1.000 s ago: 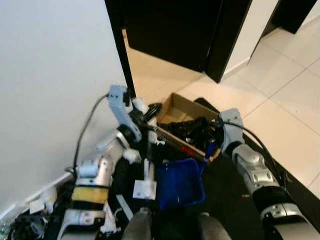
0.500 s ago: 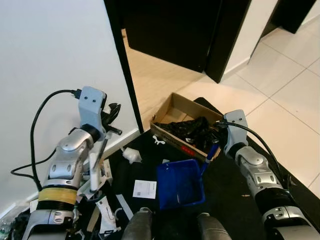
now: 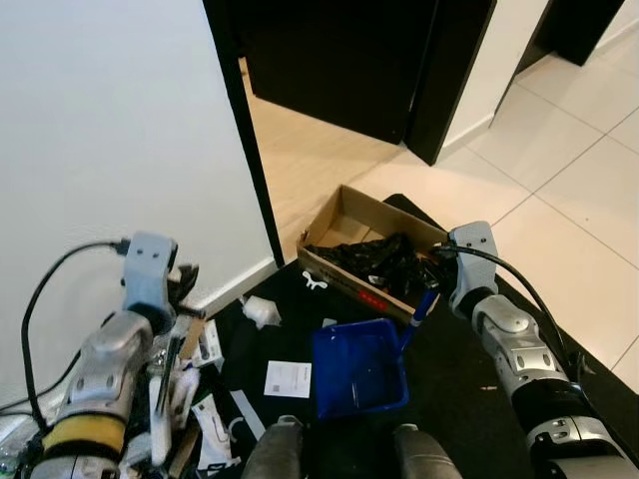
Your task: Sweep floor
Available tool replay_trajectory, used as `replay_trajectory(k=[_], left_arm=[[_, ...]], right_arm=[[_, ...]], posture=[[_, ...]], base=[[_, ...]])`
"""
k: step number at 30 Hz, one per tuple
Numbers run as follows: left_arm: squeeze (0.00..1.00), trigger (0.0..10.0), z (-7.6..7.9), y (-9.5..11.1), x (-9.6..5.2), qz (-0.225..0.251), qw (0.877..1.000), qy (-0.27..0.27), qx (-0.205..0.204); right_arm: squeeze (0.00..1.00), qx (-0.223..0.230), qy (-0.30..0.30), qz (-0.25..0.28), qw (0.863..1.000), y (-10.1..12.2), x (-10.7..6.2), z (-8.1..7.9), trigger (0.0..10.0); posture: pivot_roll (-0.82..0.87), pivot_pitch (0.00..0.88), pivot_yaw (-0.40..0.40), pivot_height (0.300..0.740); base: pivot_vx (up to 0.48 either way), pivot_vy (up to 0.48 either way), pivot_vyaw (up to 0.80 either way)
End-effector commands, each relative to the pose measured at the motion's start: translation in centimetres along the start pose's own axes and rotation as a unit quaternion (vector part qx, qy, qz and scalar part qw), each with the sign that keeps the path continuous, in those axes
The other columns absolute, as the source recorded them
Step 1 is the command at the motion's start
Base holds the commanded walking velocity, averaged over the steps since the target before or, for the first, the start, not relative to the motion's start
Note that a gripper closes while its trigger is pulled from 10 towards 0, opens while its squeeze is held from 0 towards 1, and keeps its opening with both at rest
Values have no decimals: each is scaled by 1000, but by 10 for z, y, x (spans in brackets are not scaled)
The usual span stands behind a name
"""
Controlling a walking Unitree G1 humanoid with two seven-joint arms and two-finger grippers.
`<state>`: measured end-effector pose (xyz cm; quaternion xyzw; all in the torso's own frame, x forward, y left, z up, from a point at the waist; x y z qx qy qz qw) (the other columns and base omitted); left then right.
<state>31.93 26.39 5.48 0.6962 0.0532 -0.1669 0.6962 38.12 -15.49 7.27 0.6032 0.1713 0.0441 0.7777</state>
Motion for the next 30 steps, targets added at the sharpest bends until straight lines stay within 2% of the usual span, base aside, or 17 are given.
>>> replay_trajectory(k=[1, 3, 5, 6, 7, 8, 9, 10, 11, 14, 15, 16, 19, 20, 24, 25, 30], left_arm=[[0, 10000, 10, -23, -4, -6, 995, -15, -98], [0, 10000, 11, -23, -4, 2, 992, -17, -121], [0, 10000, 12, -21, -3, 33, 976, -13, -214], [0, 10000, 14, -16, -2, 59, 960, -17, -274], [0, 10000, 16, -8, 0, 96, 930, -27, -353], [0, 10000, 16, -8, 0, 96, 930, -27, -353], [0, 10000, 23, -1, 1, 123, 906, -45, -404], [0, 10000, 26, 2, 2, 132, 896, -55, -420], [0, 10000, 26, 2, 2, 132, 896, -55, -420], [0, 10000, 42, 19, 3, 167, 848, -100, -493], [0, 10000, 53, 31, 3, 182, 820, -131, -526], [0, 10000, 53, 31, 3, 182, 820, -131, -526], [0, 10000, 80, 45, 2, 181, 798, -192, -542], [0, 10000, 80, 45, 2, 181, 798, -192, -542], [0, 10000, 117, 62, -4, 163, 759, -271, -570], [0, 10000, 117, 62, -4, 163, 759, -271, -570], [0, 10000, 139, 92, -9, 174, 723, -326, -583]], right_arm=[[0, -3, 5, -7, 1000, -1, 1, -1, 10000], [0, -3, 5, -6, 1000, -1, 1, -1, 10000], [0, -4, 7, -5, 1000, 1, 2, -2, 10000], [0, -5, 9, -5, 1000, 1, 2, -3, 10000], [0, -6, 10, -4, 1000, 2, 3, -3, 10000], [0, -6, 10, -4, 1000, 2, 3, -3, 10000], [0, -6, 10, -4, 1000, 2, 3, -2, 10000], [0, -6, 10, -3, 1000, 3, 3, -2, 10000], [0, -6, 10, -3, 1000, 3, 3, -2, 10000], [0, -8, 10, -3, 1000, 3, 3, -1, 10000], [0, -9, 10, -3, 1000, 3, 3, -1, 10000], [0, -9, 10, -3, 1000, 3, 3, -1, 10000], [0, -9, 10, -3, 1000, 4, 3, -1, 10000], [0, -9, 10, -3, 1000, 4, 3, -1, 10000], [0, -9, 11, -2, 1000, 5, 4, -1, 10000], [0, -9, 11, -2, 1000, 5, 4, -1, 10000], [0, -8, 11, -1, 1000, 5, 4, -2, 10000]], posture=[[113, 208, -3, 740], [111, 207, -6, 740], [109, 207, -8, 740], [107, 205, -9, 740], [105, 204, -12, 740], [105, 204, -12, 740], [103, 203, -14, 740], [101, 203, -14, 740], [101, 203, -14, 740], [97, 201, -16, 740], [94, 201, -17, 740], [94, 201, -17, 740], [96, 203, -15, 740], [96, 203, -15, 740], [96, 204, -15, 740], [96, 204, -15, 740], [99, 202, -12, 740]], base=[[0, 0, 0], [0, 0, 0], [0, 0, 0], [0, 0, 0], [0, 0, 0], [0, 0, 0], [0, 0, 0], [0, 0, 0], [0, 0, 0], [0, 0, 0], [0, 0, 0], [0, 0, 0], [0, 0, 0], [0, 0, 0], [0, 0, 0], [0, 0, 0], [0, 0, 0]])
Point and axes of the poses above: a point about 5 cm out from each wrist's last joint towards the gripper, its own x axis pointing out of the wrist towards the gripper, its own y axis along the axis of the wrist's last joint, z = x × y, the point moved 5 cm from there along x, pointing out of the wrist towards the gripper, and after that the axes turned 6 degrees about -x, right-handed, at the moved point
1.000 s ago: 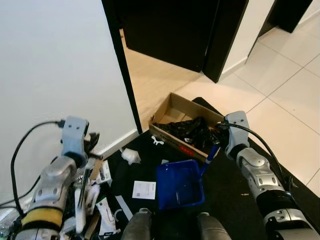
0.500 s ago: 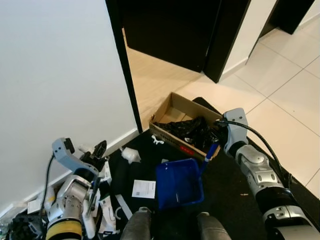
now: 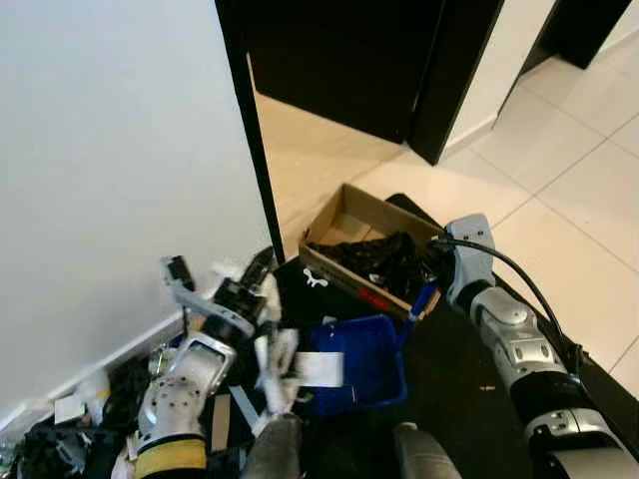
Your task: Sweep floor
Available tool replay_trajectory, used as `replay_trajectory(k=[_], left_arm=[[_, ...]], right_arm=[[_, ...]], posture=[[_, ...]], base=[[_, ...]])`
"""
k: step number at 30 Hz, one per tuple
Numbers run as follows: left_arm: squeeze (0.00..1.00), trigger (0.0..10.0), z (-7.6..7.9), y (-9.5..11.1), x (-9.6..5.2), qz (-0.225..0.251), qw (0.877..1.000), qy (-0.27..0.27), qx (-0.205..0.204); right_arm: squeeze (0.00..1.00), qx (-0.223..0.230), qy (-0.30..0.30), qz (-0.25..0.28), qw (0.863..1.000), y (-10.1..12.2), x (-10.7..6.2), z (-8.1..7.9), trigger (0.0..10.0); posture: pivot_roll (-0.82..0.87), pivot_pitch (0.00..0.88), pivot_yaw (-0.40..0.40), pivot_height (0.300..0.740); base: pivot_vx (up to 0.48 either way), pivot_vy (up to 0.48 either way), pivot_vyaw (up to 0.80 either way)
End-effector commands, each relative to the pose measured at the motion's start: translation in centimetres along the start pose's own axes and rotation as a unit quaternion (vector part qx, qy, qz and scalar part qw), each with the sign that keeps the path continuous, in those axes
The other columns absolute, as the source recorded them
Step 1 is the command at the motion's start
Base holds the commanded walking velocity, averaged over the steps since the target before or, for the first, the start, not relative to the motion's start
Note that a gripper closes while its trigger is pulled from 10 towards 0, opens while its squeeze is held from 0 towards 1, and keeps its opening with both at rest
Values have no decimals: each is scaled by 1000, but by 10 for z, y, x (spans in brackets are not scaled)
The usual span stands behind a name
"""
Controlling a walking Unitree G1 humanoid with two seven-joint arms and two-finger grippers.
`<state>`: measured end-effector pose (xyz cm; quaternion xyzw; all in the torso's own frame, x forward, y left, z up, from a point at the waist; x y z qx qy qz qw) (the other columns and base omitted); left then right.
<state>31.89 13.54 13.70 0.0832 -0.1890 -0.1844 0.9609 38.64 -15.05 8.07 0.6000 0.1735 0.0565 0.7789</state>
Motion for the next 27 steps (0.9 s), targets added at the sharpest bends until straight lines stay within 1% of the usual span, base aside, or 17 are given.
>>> replay_trajectory(k=[1, 4, 6, 7, 9, 10, 12, 14, 17, 18, 19, 20, 22, 23, 25, 26, 27], left_arm=[[0, 10000, 15, -7, 8, -6, 999, -35, -24], [0, 10000, 26, 0, 12, -14, 999, -48, -2], [0, 10000, 35, 12, 13, -21, 998, -55, 34], [0, 10000, 35, 12, 13, -21, 998, -55, 34], [0, 10000, 46, 31, 13, -22, 995, -59, 79], [0, 10000, 46, 31, 13, -22, 995, -59, 79], [0, 10000, 59, 50, 14, -27, 988, -66, 138], [0, 10000, 70, 62, 13, -33, 981, -72, 180], [0, 10000, 81, 73, 12, -47, 968, -78, 232], [0, 10000, 84, 75, 11, -52, 965, -80, 244], [0, 10000, 84, 75, 11, -52, 965, -80, 244], [0, 10000, 85, 76, 10, -63, 960, -79, 260], [0, 10000, 82, 72, 6, -91, 951, -72, 287], [0, 10000, 67, 67, 1, -121, 939, -45, 318], [0, 10000, 49, 60, -6, -148, 935, -20, 323], [0, 10000, 49, 60, -6, -148, 935, -20, 323], [0, 10000, 33, 51, -12, -163, 939, -6, 304]], right_arm=[[0, -2, 2, -9, 1000, -4, 0, -1, 10000], [0, -2, 0, -8, 1000, -4, 0, 0, 10000], [0, -1, -1, -9, 1000, -5, -1, 0, 10000], [0, -1, -1, -9, 1000, -5, -1, 0, 10000], [0, 0, -2, -9, 1000, -6, -1, 0, 10000], [0, 0, -2, -9, 1000, -6, -1, 0, 10000], [0, 2, -3, -10, 1000, -7, -1, 0, 10000], [0, 3, -3, -10, 1000, -7, -1, -1, 10000], [0, 4, -2, -9, 1000, -6, -1, -2, 10000], [0, 4, -2, -9, 1000, -6, -1, -2, 10000], [0, 4, -2, -9, 1000, -6, -1, -2, 10000], [0, 4, -2, -9, 1000, -6, -1, -2, 10000], [0, 3, -1, -10, 1000, -7, 0, -2, 10000], [0, 3, -1, -10, 1000, -7, 0, -2, 10000], [0, 3, 0, -10, 1000, -7, 0, -2, 10000], [0, 3, 0, -10, 1000, -7, 0, -2, 10000], [0, 2, 0, -10, 1000, -7, 0, -2, 10000]], posture=[[99, 202, -12, 740], [104, 202, -5, 740], [106, 202, -3, 740], [106, 202, -3, 740], [113, 201, 3, 740], [113, 201, 3, 740], [119, 201, 4, 740], [122, 200, 5, 740], [125, 200, 4, 740], [125, 201, 4, 740], [125, 201, 4, 740], [125, 201, 4, 740], [125, 201, 4, 740], [125, 201, 4, 740], [124, 204, -2, 740], [124, 204, -2, 740], [121, 206, -2, 740]], base=[[0, 0, 0], [0, 0, 0], [0, 0, 0], [0, 0, 0], [0, 0, 0], [0, 0, 0], [0, 0, 0], [0, 0, 0], [0, 0, 0], [0, 0, 0], [0, 0, 0], [0, 0, 0], [0, 0, 0], [0, 0, 0], [0, 0, 0], [0, 0, 0], [0, 0, 0]])
Point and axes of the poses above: a point about 5 cm out from each wrist's last joint towards the gripper, its own x axis pointing out of the wrist towards the gripper, its own y axis along the axis of the wrist's last joint, z = x × y, the point moved 5 cm from there along x, pointing out of the wrist towards the gripper, and after that the axes turned 6 degrees about -x, right-handed, at the moved point
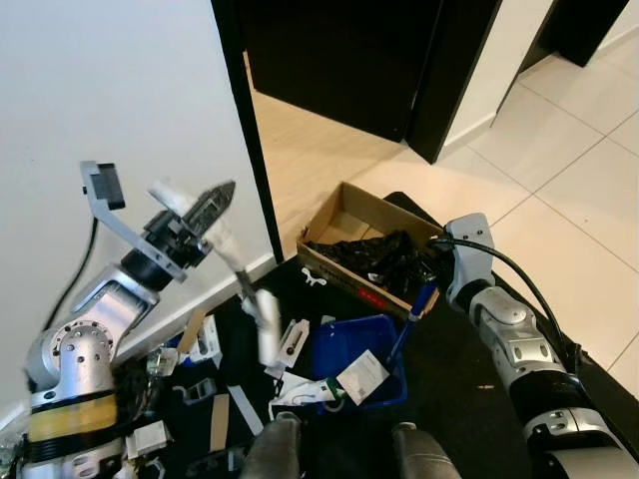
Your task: Sweep floor
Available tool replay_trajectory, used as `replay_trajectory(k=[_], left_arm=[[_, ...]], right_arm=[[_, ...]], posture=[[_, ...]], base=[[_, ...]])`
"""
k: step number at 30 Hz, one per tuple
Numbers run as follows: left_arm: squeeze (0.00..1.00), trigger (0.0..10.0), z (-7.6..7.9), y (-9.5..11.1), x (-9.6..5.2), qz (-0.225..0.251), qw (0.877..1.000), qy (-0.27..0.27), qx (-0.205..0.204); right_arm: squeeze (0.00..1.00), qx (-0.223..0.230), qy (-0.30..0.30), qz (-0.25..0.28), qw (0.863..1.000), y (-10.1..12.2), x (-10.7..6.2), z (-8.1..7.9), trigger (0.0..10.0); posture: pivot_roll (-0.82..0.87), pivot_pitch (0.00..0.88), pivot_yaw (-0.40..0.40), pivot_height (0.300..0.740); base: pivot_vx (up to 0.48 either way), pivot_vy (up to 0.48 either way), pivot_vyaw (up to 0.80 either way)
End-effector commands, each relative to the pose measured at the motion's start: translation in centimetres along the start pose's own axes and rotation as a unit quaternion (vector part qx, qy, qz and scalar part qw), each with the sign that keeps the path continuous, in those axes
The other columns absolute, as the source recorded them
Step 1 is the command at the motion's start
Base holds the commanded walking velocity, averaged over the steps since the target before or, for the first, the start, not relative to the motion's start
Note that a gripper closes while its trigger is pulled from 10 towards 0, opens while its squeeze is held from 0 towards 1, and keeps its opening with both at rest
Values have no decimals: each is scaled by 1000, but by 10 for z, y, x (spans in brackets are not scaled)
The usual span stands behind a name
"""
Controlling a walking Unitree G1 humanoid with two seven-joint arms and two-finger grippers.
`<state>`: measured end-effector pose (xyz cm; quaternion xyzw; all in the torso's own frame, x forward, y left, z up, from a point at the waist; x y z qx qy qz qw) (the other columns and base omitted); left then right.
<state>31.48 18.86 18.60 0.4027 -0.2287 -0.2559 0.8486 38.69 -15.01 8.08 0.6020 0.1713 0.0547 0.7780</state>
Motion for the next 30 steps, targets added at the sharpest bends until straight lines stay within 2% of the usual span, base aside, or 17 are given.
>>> replay_trajectory(k=[1, 4, 5, 7, 10, 11, 12, 13, 18, 19, 20, 21, 26, 28, 30], left_arm=[[0, 10000, -1, -12, -1, -16, 1000, -5, -6], [0, 10000, -13, -49, -6, -46, 997, 5, -61], [0, 10000, -13, -49, -6, -46, 997, 5, -61], [0, 10000, -24, -73, -9, -57, 994, 27, -92], [0, 10000, -38, -98, -9, -36, 983, 58, -173], [0, 10000, -38, -98, -9, -36, 983, 58, -173], [0, 10000, -40, -103, -9, -25, 978, 62, -197], [0, 10000, -37, -108, -6, -4, 969, 54, -241], [0, 10000, -36, -109, -5, 3, 966, 48, -252], [0, 10000, -34, -108, 1, 26, 959, 42, -278], [0, 10000, -23, -103, 14, 78, 939, 13, -336], [0, 10000, -23, -103, 14, 78, 939, 13, -336], [0, 10000, 5, -100, 34, 105, 917, -41, -383], [0, 10000, 8, -100, 36, 106, 915, -48, -387], [0, 10000, 26, -99, 46, 107, 907, -77, -401]], right_arm=[[0, 0, 3, -10, 1000, -7, -1, -2, 10000], [0, 0, 3, -9, 1000, -6, -1, -1, 10000], [0, 0, 3, -9, 1000, -6, -1, -1, 10000], [0, -2, 2, -10, 1000, -6, -1, -1, 10000], [0, -2, 1, -10, 1000, -6, -2, 0, 10000], [0, -2, 1, -10, 1000, -6, -2, 0, 10000], [0, -3, 0, -10, 1000, -6, -2, 1, 10000], [0, -3, -2, -11, 1000, -7, -3, 2, 10000], [0, -2, -2, -11, 1000, -7, -3, 2, 10000], [0, -3, -2, -11, 1000, -7, -3, 2, 10000], [0, -4, -1, -10, 1000, -6, -3, 1, 10000], [0, -4, -1, -10, 1000, -6, -3, 1, 10000], [0, -5, 0, -9, 1000, -4, -1, 0, 10000], [0, -5, 1, -8, 1000, -4, -1, 0, 10000], [0, -5, 3, -6, 1000, -3, 0, -2, 10000]], posture=[[121, 206, -2, 740], [109, 210, -5, 740], [109, 210, -5, 740], [106, 211, -7, 740], [89, 214, -4, 740], [89, 214, -4, 740], [89, 214, -4, 740], [86, 213, -3, 740], [83, 213, -1, 740], [79, 210, -1, 740], [72, 208, 2, 740], [72, 208, 2, 740], [75, 201, 2, 740], [75, 201, 2, 740], [76, 195, 3, 740]], base=[[0, 0, 0], [0, 0, 0], [0, 0, 0], [0, 0, 0], [0, 0, 0], [0, 0, 0], [0, 0, 0], [0, 0, 0], [0, 0, 0], [0, 0, 0], [0, 0, 0], [0, 0, 0], [0, 0, 0], [0, 0, 0], [0, 0, 0]])
Point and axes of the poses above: a point about 5 cm out from each wrist's last joint towards the gripper, its own x axis pointing out of the wrist towards the gripper, its own y axis along the axis of the wrist's last joint, z = x × y, the point moved 5 cm from there along x, pointing out of the wrist towards the gripper, and after that the axes turned 6 degrees about -x, right-handed, at the moved point
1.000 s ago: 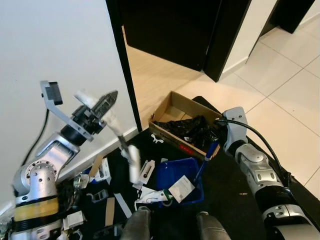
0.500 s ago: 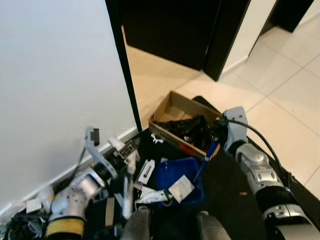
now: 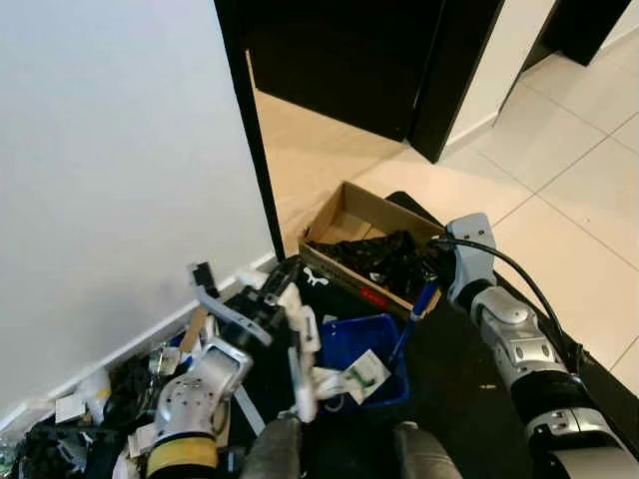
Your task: Sweep floor
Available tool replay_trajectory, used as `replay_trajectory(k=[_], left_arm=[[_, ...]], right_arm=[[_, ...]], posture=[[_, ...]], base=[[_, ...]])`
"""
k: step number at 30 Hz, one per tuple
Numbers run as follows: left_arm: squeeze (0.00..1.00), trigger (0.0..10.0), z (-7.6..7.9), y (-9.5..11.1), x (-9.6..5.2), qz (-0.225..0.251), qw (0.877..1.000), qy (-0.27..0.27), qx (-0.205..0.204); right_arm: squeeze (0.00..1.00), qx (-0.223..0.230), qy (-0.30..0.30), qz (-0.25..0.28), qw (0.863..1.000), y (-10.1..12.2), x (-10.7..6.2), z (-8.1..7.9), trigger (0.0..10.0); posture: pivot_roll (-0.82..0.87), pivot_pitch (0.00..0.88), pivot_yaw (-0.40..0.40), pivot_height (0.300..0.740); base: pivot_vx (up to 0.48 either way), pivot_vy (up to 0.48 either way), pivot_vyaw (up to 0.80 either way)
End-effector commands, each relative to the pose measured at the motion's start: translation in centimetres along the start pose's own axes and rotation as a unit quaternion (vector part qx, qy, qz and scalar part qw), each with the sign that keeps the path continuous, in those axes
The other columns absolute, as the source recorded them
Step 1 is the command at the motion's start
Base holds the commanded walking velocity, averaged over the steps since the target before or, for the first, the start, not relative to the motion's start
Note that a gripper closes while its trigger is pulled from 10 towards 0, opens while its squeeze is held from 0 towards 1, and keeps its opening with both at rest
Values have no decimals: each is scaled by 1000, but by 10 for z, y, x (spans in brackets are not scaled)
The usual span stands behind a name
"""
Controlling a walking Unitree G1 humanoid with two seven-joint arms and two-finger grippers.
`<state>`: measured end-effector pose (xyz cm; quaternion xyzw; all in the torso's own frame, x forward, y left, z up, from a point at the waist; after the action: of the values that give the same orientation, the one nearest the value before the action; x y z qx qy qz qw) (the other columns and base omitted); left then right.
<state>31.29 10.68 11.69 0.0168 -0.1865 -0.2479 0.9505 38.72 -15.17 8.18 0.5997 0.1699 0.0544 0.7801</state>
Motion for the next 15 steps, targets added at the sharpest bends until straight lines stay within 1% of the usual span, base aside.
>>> replay_trajectory(k=[1, 6, 7, 8, 9, 10, 12, 14, 15], left_arm=[[0, 10000, 12, -13, 9, -10, 999, -36, -31], [0, 10000, 26, -16, 17, -3, 997, -60, -52], [0, 10000, 35, -20, 18, -16, 996, -71, -53], [0, 10000, 35, -20, 18, -16, 996, -71, -53], [0, 10000, 47, -21, 18, -34, 995, -84, -43], [0, 10000, 49, -21, 18, -38, 995, -86, -41], [0, 10000, 54, -19, 17, -51, 995, -88, -21], [0, 10000, 65, -11, 16, -64, 993, -96, 19], [0, 10000, 68, -8, 15, -67, 992, -98, 31]], right_arm=[[0, -2, 4, -7, 1000, -4, 0, -3, 10000], [0, -2, 4, -6, 1000, -3, 0, -4, 10000], [0, -2, 4, -6, 1000, -3, 0, -4, 10000], [0, -2, 4, -6, 1000, -3, 0, -4, 10000], [0, -2, 3, -6, 1000, -4, 0, -3, 10000], [0, -2, 2, -6, 1000, -4, 0, -2, 10000], [0, -1, 1, -7, 1000, -5, -1, -2, 10000], [0, 0, -1, -7, 1000, -6, -1, -1, 10000], [0, 0, -1, -7, 1000, -6, -1, -1, 10000]], posture=[[76, 195, 3, 740], [76, 192, 6, 740], [78, 191, 8, 740], [78, 191, 8, 740], [81, 191, 11, 740], [81, 191, 11, 740], [88, 194, 14, 740], [90, 197, 14, 740], [90, 197, 14, 740]], base=[[0, 0, 0], [0, 0, 0], [0, 0, 0], [0, 0, 0], [0, 0, 0], [0, 0, 0], [0, 0, 0], [0, 0, 0], [0, 0, 0]])
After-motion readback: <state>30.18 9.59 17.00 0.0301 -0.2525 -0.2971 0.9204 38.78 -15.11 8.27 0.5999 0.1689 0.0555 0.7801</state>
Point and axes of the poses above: a point about 5 cm out from each wrist's last joint towards the gripper, its own x axis pointing out of the wrist towards the gripper, its own y axis along the axis of the wrist's last joint, z = x × y, the point moved 5 cm from there along x, pointing out of the wrist towards the gripper, and after that the axes turned 6 degrees about -x, right-handed, at the moved point
